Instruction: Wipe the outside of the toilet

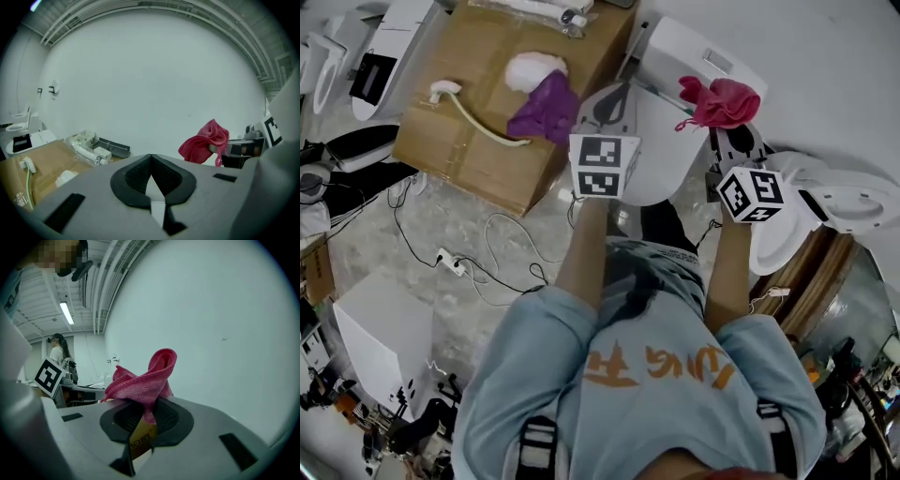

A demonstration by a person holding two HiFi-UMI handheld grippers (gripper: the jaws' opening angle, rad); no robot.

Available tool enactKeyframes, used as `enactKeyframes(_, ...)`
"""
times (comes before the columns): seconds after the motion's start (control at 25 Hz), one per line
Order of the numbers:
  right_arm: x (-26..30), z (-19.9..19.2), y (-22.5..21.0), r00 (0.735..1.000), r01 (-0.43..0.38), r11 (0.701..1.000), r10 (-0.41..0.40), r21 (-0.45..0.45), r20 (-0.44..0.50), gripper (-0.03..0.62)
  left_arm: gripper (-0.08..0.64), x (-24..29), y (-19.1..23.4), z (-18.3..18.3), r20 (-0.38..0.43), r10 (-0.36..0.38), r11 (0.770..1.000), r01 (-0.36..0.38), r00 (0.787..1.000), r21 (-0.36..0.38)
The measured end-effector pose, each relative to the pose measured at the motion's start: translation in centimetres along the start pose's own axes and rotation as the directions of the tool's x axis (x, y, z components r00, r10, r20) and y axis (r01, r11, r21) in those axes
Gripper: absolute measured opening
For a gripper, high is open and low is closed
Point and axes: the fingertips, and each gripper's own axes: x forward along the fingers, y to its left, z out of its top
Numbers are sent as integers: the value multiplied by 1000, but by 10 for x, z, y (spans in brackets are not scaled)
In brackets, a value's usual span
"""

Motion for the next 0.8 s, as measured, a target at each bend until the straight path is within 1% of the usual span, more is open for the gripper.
enactKeyframes(0.08,16,-4,-9,999,-32,999,32,-5,-24,75,23,14,2,-2,-5,29,999,-29,1000,-20)
enactKeyframes(0.2,34,-12,-24,995,-73,997,72,-14,-73,75,23,36,-5,-10,-12,51,998,-51,999,-47)
enactKeyframes(0.36,52,-11,-40,982,-158,985,151,-61,-115,75,23,69,-9,-10,-4,98,991,-98,995,-93)
enactKeyframes(0.48,58,-10,-62,974,-188,979,176,-76,-144,75,23,90,-11,-12,-18,132,982,-133,991,-134)
enactKeyframes(0.6,73,-8,-81,969,-205,975,189,-89,-161,75,23,110,-11,-11,-17,151,976,-152,988,-154)
enactKeyframes(0.8,103,-18,-98,955,-246,964,222,-105,-196,75,25,135,-5,-17,-26,180,964,-181,983,-194)
